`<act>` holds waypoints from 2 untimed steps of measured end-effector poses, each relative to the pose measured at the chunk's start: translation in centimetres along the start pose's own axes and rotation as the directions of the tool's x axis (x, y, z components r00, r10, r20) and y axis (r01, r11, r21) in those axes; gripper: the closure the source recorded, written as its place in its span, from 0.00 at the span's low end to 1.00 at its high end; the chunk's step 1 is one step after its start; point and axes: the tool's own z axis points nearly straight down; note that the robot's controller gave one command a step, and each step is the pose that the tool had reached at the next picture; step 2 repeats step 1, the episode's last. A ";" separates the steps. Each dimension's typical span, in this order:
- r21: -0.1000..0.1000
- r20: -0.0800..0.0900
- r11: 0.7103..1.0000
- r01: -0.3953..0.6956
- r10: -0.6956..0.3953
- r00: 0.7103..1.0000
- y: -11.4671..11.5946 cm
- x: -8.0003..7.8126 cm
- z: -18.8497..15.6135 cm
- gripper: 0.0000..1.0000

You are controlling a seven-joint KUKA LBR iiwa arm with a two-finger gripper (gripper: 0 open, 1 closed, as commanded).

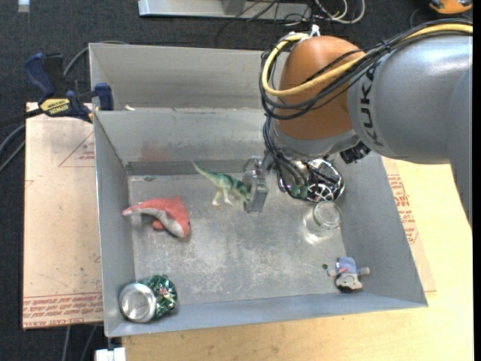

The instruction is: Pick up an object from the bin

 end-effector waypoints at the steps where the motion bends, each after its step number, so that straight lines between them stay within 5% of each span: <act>1: 0.000 0.008 1.000 0.007 -0.007 1.000 -1.9 -1.4 -10.3 1.00; 2: 0.000 0.008 1.000 0.007 -0.007 1.000 -1.9 -1.4 -10.3 1.00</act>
Offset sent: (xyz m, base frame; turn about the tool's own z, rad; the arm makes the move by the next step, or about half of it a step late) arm 0.0116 -0.0024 0.1453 0.0925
